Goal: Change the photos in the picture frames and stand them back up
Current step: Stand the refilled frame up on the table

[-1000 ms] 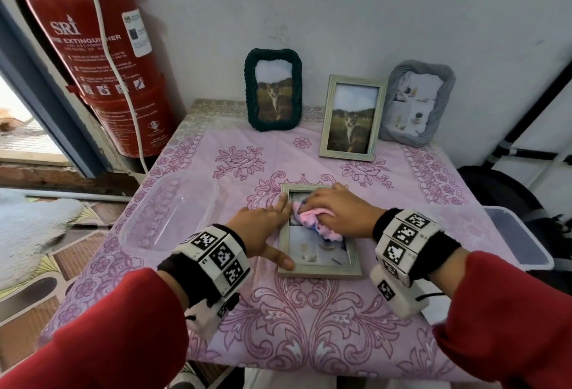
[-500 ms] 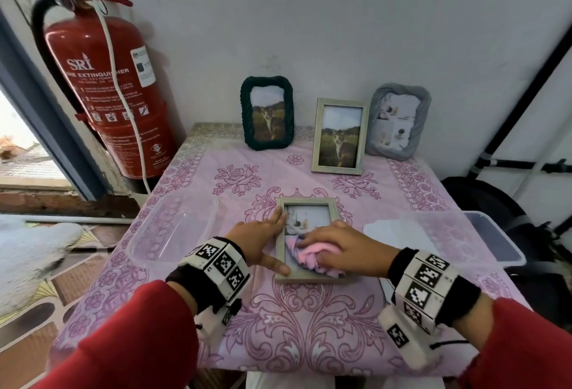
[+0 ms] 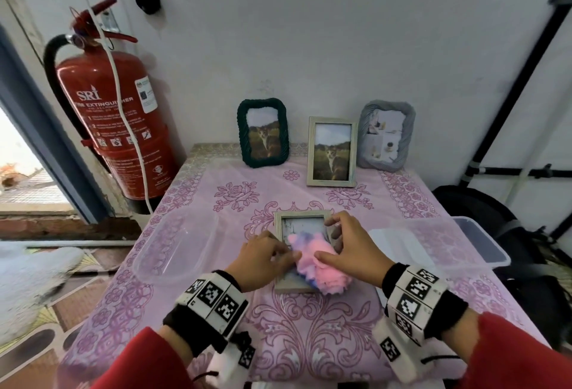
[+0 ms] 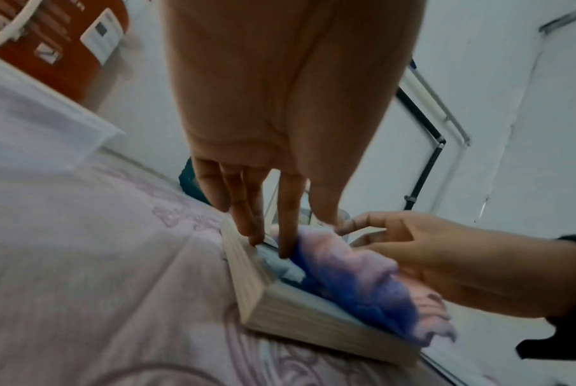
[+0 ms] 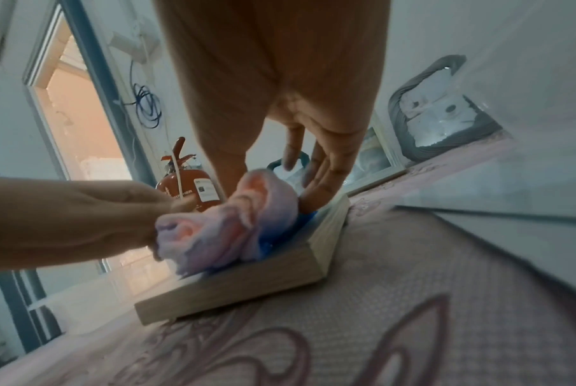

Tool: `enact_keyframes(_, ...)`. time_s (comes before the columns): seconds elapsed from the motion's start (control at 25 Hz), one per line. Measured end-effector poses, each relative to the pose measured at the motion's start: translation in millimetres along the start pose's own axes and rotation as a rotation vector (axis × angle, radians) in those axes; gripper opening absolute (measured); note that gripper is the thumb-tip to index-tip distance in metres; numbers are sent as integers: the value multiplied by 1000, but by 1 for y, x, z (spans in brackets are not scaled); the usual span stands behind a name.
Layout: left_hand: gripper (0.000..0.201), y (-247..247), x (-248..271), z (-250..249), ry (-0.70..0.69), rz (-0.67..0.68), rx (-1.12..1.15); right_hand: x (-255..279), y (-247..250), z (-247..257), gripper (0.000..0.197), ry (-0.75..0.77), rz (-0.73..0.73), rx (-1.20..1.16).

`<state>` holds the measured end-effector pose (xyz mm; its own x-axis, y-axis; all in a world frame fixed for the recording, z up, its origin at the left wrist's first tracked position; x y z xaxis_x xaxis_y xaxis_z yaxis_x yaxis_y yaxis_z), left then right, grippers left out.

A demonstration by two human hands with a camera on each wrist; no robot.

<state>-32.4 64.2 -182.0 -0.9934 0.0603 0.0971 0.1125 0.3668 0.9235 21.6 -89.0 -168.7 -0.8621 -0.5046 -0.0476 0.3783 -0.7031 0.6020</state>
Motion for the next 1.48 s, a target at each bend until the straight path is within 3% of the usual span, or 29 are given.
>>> enact_keyframes(0.12, 43, -8, -1, -5, 114, -25, 330, -2, -4, -10, 42, -84, -12, -88)
enact_keyframes(0.28, 17, -13, -2, 1, 240, -183, 665, -2, -5, -21, 37, -175, -64, -304)
enact_keyframes(0.44, 4, -10, -4, -3, 235, -222, 957, -3, 4, -29, 38, -245, -173, -391)
enact_keyframes(0.6, 2, -4, -2, -10, 171, -225, 1159, -5, -9, -18, 23, -243, -4, -592)
enact_keyframes(0.72, 21, -4, -2, -10, 178, -199, 1168, -8, -7, -10, 21, -188, -45, -667)
enact_keyframes(0.92, 59, -10, 4, -6, 157, -177, 1024, -10, -2, -10, 10, -256, -140, -834)
enact_keyframes(1.36, 78, -8, 11, -14, 42, -65, 1022, -10, 10, -9, 27, -220, -294, -865)
enact_keyframes(1.48, 54, -7, 10, -13, 98, -83, 1179, -9, 3, -5, 24, -219, -233, -893)
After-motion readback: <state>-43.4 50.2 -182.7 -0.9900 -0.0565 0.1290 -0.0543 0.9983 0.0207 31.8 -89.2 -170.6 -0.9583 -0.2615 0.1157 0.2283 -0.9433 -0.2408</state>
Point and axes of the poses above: each hand's wrist, its own x-axis away from the middle knuckle, its own y-axis out of the back of the hand, z = x × y, the point moved 7 cm from there along -x, towards the middle knuckle, and after that the axes turned 8 degrees about -x, right-handed, at the moved point
